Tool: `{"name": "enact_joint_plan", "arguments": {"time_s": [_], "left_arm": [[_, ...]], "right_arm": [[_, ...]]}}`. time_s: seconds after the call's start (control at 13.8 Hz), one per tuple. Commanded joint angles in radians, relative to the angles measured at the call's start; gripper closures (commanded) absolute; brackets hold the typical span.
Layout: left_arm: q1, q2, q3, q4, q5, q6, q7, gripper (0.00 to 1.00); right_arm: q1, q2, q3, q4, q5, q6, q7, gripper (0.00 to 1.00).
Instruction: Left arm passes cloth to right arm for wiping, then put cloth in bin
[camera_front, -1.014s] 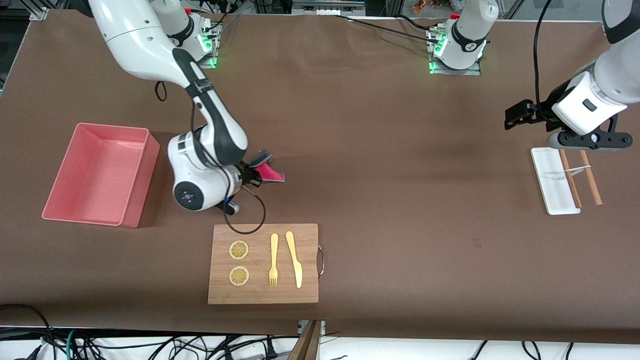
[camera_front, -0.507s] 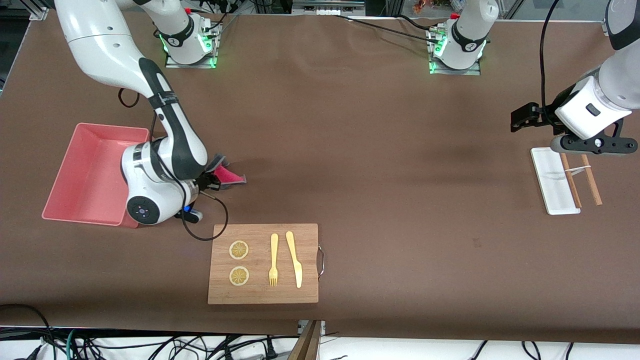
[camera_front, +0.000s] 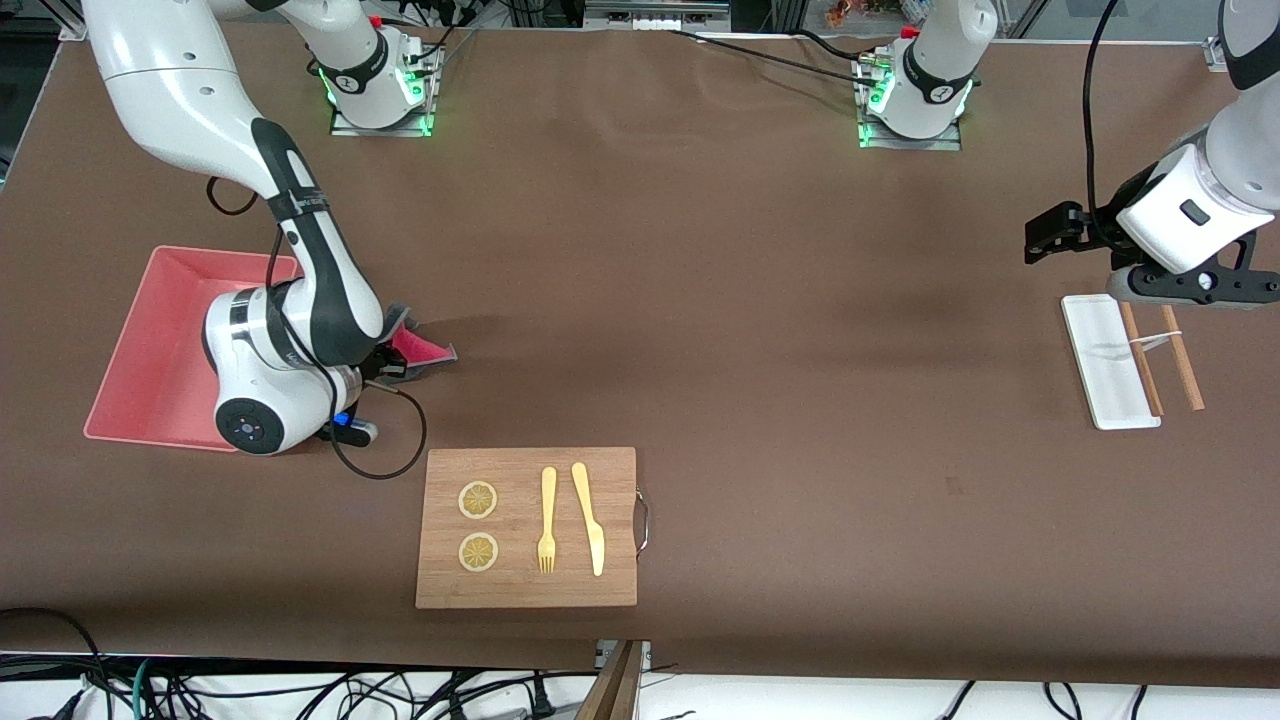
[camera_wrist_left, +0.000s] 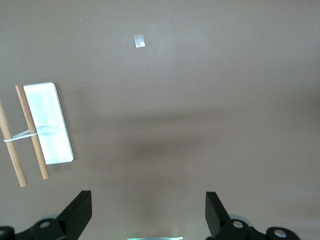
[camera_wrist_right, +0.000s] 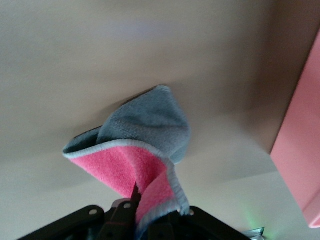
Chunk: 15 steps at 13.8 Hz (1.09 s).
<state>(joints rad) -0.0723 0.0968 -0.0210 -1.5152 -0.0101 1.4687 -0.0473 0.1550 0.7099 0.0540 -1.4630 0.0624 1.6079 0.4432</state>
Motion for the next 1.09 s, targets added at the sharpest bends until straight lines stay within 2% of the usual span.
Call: {"name": "enact_joint_plan", "arguments": {"time_s": [0.0,0.51,1.01], "left_arm": [[-0.004,0.015,-0.002,0.035,0.025,-0.018,0.020,0.00],[-0.003,0.030,-0.002,0.036,0.021,-0.014,0.009,0.00],[-0.007,0.037,-0.007,0.066,0.012,-0.018,0.006,0.00]], "right_arm": [[0.061,0.000,0.007,-0.008,0.040,0.015,0.109,1.00],[0.208,0.010,0.009,-0.007,0.204,0.142,0.353,1.00],[0.362,0.011,0.010,0.000,0.321,0.283,0.584,1.00]]}}
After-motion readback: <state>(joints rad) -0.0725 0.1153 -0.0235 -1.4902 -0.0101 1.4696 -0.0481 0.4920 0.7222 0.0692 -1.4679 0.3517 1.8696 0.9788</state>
